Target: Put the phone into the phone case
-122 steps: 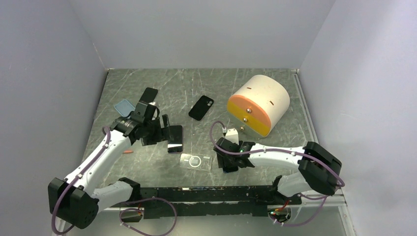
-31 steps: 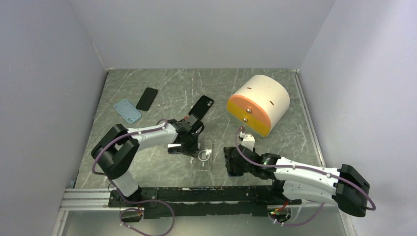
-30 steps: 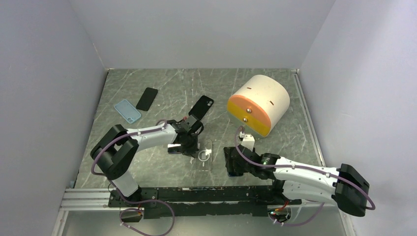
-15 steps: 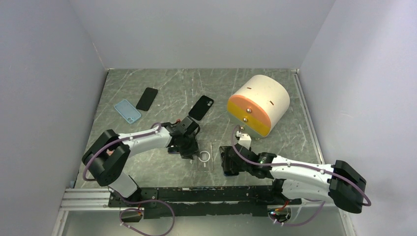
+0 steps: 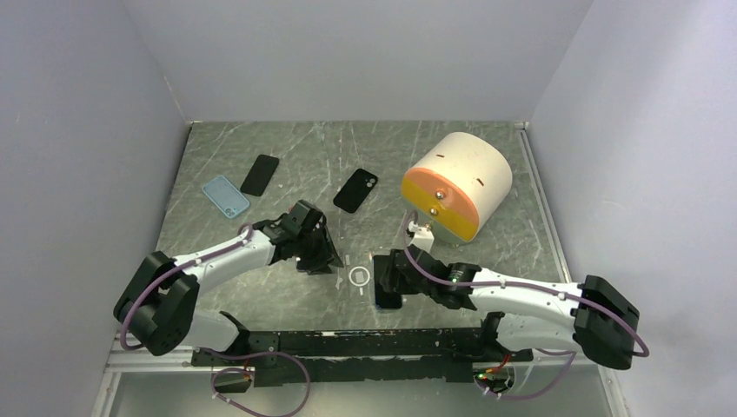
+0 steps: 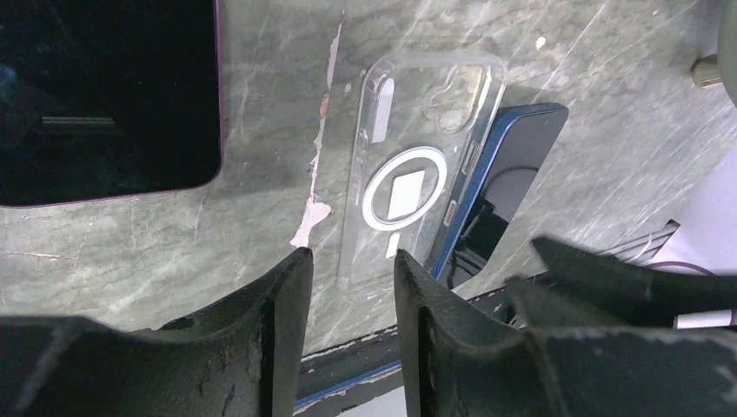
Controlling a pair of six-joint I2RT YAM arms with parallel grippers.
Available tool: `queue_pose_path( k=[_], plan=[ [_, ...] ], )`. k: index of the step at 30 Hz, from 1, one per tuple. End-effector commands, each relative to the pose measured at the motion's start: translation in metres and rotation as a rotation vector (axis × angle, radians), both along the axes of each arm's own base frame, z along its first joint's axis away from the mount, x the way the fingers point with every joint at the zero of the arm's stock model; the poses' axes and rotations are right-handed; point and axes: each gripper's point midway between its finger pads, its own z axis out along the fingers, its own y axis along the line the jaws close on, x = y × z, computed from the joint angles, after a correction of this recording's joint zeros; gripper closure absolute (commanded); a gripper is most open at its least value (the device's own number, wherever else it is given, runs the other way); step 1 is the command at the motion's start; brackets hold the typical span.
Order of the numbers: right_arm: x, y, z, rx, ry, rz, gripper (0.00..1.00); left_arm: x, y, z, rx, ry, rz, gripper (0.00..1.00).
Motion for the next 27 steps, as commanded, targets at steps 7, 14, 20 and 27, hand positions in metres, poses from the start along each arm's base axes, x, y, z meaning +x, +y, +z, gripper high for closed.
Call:
queue_pose_path(
  k=[7, 14, 20, 27],
  plan=[
    [0.018, 0.034, 0.018, -0.007, -0.02, -0.031, 0.64, -0.004, -0.011, -0.017, -0.051, 0.033, -0.068, 0.55],
    [0.016, 0.03, 0.01, -0.046, -0.006, -0.024, 0.22, 0.001, -0.009, -0.017, -0.029, 0.004, -0.083, 0.55],
    [0.011, 0.018, -0.003, -0.101, 0.025, -0.043, 0.02, 0.001, -0.009, -0.019, -0.027, -0.001, -0.09, 0.55],
    [0.01, 0.015, -0.016, -0.143, 0.043, -0.034, 0.01, 0.003, -0.012, -0.021, -0.039, 0.002, -0.083, 0.56]
  ],
)
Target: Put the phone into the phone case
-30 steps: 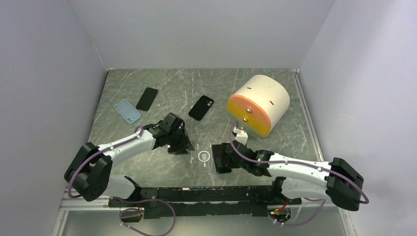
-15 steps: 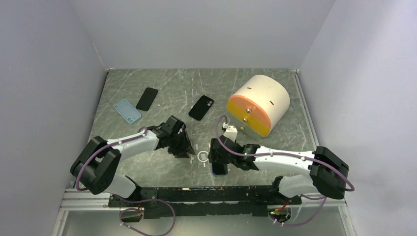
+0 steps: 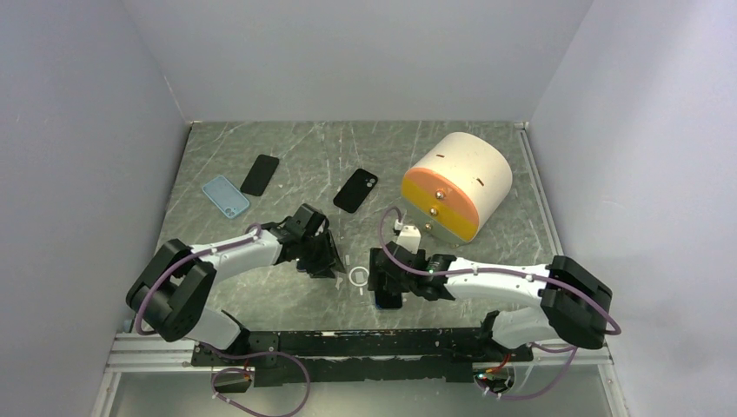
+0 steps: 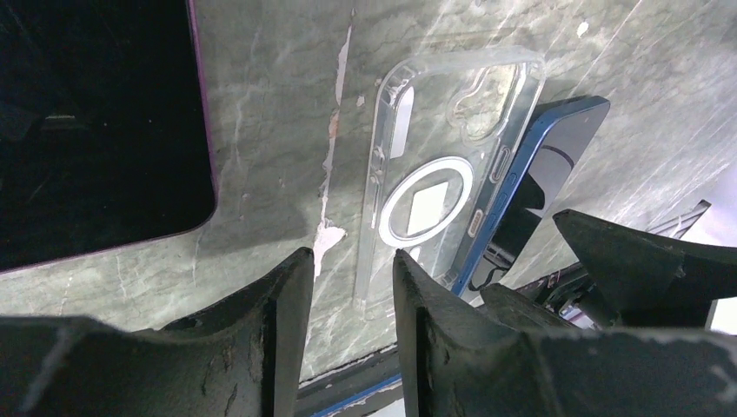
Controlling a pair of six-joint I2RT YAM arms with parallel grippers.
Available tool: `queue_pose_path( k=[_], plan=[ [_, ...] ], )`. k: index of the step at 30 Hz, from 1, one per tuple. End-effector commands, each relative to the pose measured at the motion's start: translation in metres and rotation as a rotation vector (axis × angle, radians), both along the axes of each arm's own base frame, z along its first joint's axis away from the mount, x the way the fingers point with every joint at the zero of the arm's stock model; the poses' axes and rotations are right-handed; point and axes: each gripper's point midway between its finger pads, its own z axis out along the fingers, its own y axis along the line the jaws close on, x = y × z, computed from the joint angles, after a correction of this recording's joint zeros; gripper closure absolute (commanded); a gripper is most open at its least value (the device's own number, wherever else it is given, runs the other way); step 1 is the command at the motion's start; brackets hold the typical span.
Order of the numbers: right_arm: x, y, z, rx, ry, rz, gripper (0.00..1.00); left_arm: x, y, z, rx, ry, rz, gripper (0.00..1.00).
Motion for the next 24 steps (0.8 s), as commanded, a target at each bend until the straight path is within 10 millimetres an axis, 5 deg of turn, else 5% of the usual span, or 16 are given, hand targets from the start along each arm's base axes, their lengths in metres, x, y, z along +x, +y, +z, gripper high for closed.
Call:
queue_pose_path(
  k=[1, 8, 24],
  plan=[
    [0.002, -0.003, -0.006, -0.039, -0.004, -0.008, 0.01, 0.009, -0.007, 0.004, -0.027, -0.03, -0.01, 0.56],
    [0.001, 0.0, -0.017, -0.062, 0.018, 0.011, 0.04, 0.01, -0.011, 0.003, -0.038, -0.025, -0.022, 0.57],
    [0.005, 0.016, -0.011, -0.002, -0.005, 0.036, 0.32, 0.006, -0.022, -0.01, -0.081, 0.009, -0.064, 0.65]
  ],
)
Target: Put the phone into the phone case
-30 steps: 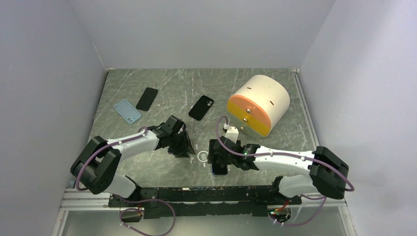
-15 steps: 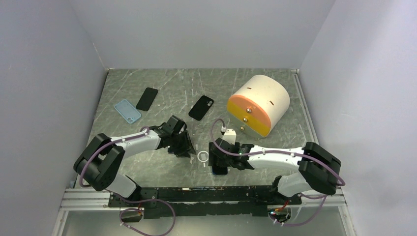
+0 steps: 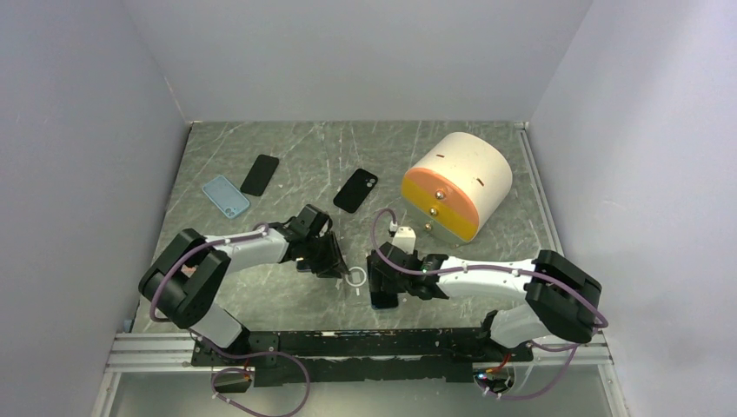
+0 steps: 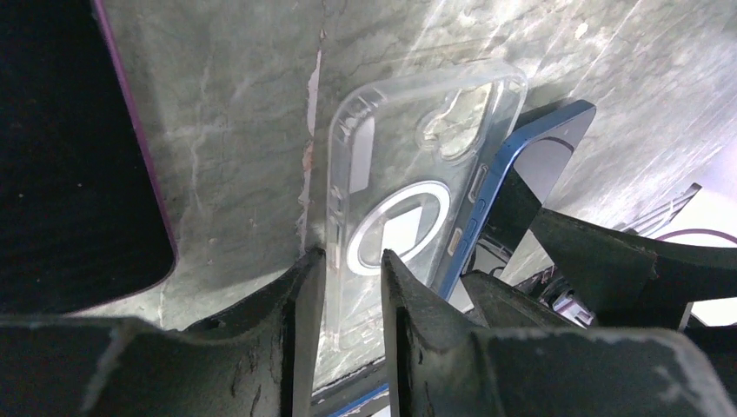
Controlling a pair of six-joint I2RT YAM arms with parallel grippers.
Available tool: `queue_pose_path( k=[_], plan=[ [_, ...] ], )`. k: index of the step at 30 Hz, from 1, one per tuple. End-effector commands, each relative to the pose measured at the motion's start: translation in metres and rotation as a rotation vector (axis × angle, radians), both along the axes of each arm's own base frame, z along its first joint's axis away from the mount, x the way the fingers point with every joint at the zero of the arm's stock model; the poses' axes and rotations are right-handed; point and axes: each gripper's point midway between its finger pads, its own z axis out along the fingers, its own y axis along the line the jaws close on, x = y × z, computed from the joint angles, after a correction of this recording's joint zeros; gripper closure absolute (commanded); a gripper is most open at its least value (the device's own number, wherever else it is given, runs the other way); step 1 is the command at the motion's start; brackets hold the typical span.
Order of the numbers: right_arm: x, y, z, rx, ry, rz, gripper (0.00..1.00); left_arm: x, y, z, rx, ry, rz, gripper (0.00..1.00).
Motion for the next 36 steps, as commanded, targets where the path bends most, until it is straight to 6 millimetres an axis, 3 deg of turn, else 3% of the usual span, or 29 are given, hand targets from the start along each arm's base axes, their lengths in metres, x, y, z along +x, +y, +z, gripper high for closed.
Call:
queue_pose_path(
  k=[1, 10, 20, 23, 26, 32, 36],
  plan=[
    [0.005, 0.015, 0.007, 0.042, -0.02, 0.014, 0.33, 0.003, -0.009, 0.001, -0.039, -0.015, -0.036, 0.65],
    [0.011, 0.026, 0.017, 0.049, -0.034, 0.02, 0.39, -0.001, -0.018, -0.002, -0.07, -0.006, -0.061, 0.85],
    [0.019, 0.031, 0.018, 0.033, -0.037, -0.013, 0.43, -0.011, -0.028, 0.002, -0.087, -0.008, -0.081, 0.95],
    [0.019, 0.039, 0.025, 0.064, -0.028, -0.013, 0.44, -0.013, -0.028, 0.003, -0.081, -0.006, -0.071, 0.94],
    [0.017, 0.042, 0.033, 0.088, -0.031, 0.009, 0.43, -0.011, -0.027, 0.005, -0.075, -0.015, -0.064, 0.85],
    [0.007, 0.019, 0.053, 0.098, -0.084, 0.066, 0.23, -0.008, -0.021, 0.011, -0.042, -0.042, -0.062, 0.78],
    [0.005, 0.0, 0.055, 0.089, -0.119, 0.056, 0.33, -0.006, -0.017, 0.016, -0.018, -0.059, -0.059, 0.74]
  ],
)
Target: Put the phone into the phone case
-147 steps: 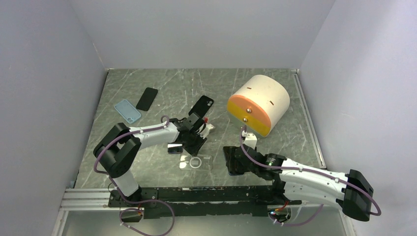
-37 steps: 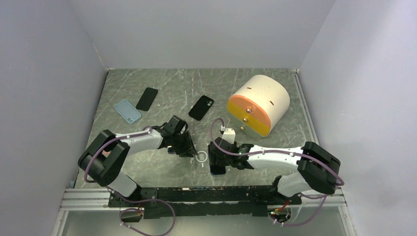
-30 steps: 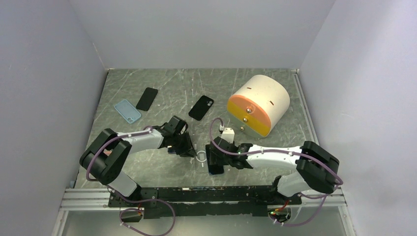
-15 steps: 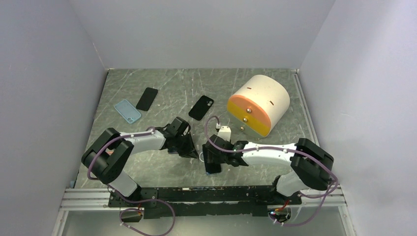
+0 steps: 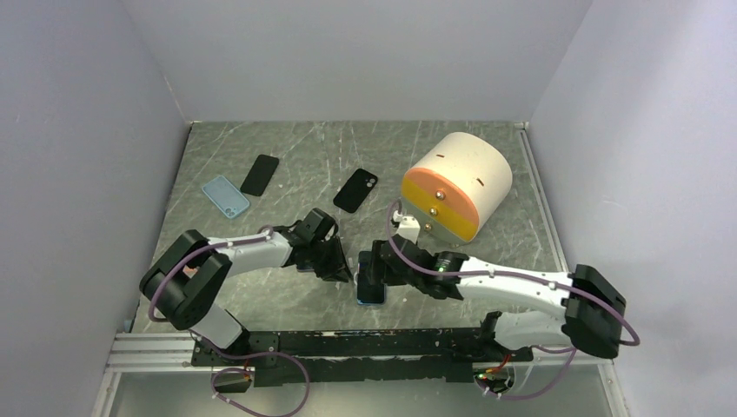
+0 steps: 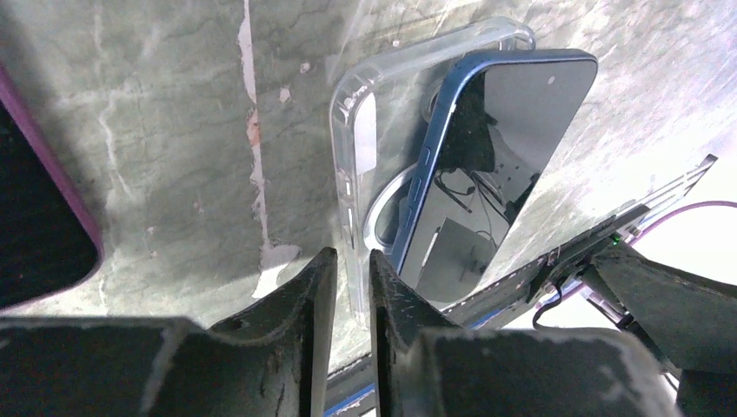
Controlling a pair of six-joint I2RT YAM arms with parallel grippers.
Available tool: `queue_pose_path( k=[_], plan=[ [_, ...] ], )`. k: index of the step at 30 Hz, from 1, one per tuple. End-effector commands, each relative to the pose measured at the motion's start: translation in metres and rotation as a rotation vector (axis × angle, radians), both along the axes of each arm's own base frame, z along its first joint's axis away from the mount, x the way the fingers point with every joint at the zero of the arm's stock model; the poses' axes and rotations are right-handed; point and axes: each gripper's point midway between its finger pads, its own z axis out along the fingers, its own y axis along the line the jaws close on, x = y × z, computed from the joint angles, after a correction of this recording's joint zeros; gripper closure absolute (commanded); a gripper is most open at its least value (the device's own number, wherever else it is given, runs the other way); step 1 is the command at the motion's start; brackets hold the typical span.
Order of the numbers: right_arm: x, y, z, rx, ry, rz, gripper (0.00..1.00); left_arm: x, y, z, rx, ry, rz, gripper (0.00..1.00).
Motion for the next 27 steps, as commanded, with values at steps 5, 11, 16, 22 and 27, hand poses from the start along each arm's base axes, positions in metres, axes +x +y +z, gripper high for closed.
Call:
queue_pose_path(
  k=[5, 11, 16, 22, 27],
  plan=[
    [0.0, -0.018, -0.004, -0.026, -0.039, 0.0, 0.41, 0.01, 0.003, 0.032, -0.008, -0.097, 0.028, 0.6],
    [0.008, -0.006, -0.014, 0.04, -0.017, -0.006, 0.39, 0.014, 0.005, 0.028, -0.013, -0.106, 0.049, 0.63],
    [0.013, -0.007, -0.022, 0.045, -0.011, -0.018, 0.51, 0.018, 0.012, 0.019, 0.04, -0.106, 0.059, 0.68],
    [0.018, -0.007, -0.025, 0.026, -0.003, -0.009, 0.47, 0.022, 0.025, 0.015, 0.138, -0.123, 0.052, 0.72],
    [0.019, -0.005, -0.032, 0.014, 0.007, -0.008, 0.5, 0.02, 0.021, 0.005, 0.122, -0.103, 0.044, 0.83]
  ],
)
